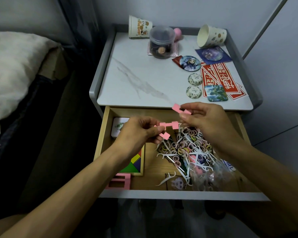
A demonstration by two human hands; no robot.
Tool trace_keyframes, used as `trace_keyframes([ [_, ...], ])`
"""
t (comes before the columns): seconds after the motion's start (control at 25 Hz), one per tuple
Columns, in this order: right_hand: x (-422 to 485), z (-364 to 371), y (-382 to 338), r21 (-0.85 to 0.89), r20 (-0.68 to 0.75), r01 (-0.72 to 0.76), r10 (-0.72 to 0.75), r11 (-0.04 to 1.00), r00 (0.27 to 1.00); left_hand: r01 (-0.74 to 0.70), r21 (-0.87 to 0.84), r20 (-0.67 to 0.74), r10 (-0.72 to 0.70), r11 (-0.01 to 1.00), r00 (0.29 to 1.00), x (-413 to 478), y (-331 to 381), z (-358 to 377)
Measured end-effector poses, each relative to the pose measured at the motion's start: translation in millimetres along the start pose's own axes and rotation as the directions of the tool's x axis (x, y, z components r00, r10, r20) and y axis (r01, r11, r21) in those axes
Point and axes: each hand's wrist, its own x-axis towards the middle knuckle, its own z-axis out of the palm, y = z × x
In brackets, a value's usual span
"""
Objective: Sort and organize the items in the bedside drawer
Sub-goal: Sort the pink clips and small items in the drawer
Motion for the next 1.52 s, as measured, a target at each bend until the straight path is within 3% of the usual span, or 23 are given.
trace_keyframes([
  [0.16,-6.8,9.0,0.8,-0.115,0.054,0.077,-0.071,0.99,0.996,0.014,-0.03,0.01,-0.013,0.999,1.0,0.7,-0.6,0.1],
  [0.44,-10.0,10.4,-0.2,-0.061,0.126,0.082,-0.074,0.995,0.989,0.033,-0.136,-0.027,-0.037,0.99,0.999,0.2,-0.6,-0.7],
  [0.68,-6.2,11.4,-1.0,0.113,0.044,-0.025,0.02,0.993,0.999,0.04,-0.196,0.013,-0.038,0.98,0.999,1.7,-1.2,1.2],
  [1.12,-9.7,20.2,2.0,0.032,0.077,0.026,-0.028,0.999,0.997,0.02,-0.306,-0.057,-0.04,0.952,0.998,1.3,-1.0,2.0],
  [1.52,-10.6,22.7,3.9,0.054,0.069,0.035,-0.038,0.998,0.997,0.003,-0.272,-0.091,-0.028,0.962,0.995,0.3,-1.7,-0.1],
])
